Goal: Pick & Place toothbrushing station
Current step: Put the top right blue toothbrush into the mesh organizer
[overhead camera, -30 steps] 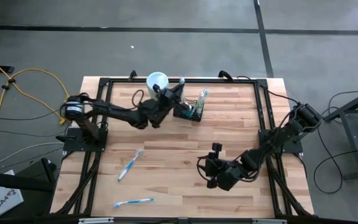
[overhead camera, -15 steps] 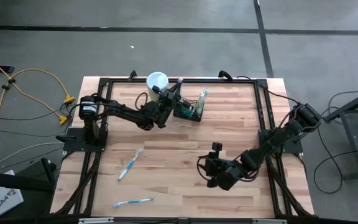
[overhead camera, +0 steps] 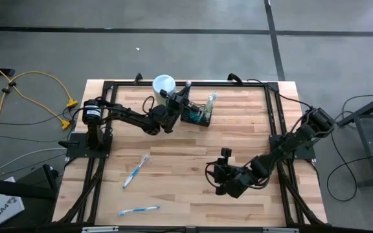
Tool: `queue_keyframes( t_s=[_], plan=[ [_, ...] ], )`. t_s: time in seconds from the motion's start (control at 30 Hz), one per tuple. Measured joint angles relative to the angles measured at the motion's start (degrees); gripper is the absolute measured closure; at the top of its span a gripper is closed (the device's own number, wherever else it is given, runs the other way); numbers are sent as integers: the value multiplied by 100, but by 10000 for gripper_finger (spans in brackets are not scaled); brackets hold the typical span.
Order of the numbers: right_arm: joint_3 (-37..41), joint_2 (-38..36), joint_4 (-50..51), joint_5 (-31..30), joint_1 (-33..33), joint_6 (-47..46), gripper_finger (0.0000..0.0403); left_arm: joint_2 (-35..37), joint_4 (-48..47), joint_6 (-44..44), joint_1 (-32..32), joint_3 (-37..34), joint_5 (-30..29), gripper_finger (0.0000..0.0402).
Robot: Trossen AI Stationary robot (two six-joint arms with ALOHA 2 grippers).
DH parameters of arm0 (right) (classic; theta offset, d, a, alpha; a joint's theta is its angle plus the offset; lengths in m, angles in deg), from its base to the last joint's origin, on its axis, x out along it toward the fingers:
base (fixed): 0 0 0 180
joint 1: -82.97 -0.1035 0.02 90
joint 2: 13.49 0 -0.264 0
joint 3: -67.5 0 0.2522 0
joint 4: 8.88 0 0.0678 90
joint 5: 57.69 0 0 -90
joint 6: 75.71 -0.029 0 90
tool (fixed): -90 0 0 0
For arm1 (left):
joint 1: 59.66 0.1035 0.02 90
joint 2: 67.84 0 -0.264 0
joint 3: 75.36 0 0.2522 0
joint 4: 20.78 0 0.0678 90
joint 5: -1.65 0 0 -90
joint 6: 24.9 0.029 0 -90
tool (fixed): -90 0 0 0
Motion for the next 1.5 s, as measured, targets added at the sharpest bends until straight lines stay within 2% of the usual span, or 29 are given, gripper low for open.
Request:
queue_keyframes(
  t_s=[0.13, 0.4, 0.67, 1.13, 1.5],
  plan=[
    [0, 0, 2, 1, 0, 0, 270, -157, 132, -56, -3, -14, -25, 401],
    [0, 0, 91, 0, 0, -15, 270, -868, 1272, 234, -37, -21, -153, 401],
    [0, 2, 131, 2, 0, -24, 270, -1039, 1198, 346, -76, -23, -586, 401],
    [0, 4, 129, 2, 0, -26, 270, -1410, 986, -381, -74, -18, -803, 401],
    [0, 4, 127, 2, 0, -26, 270, -1410, 925, -250, -114, -21, -841, 386]
  ],
)
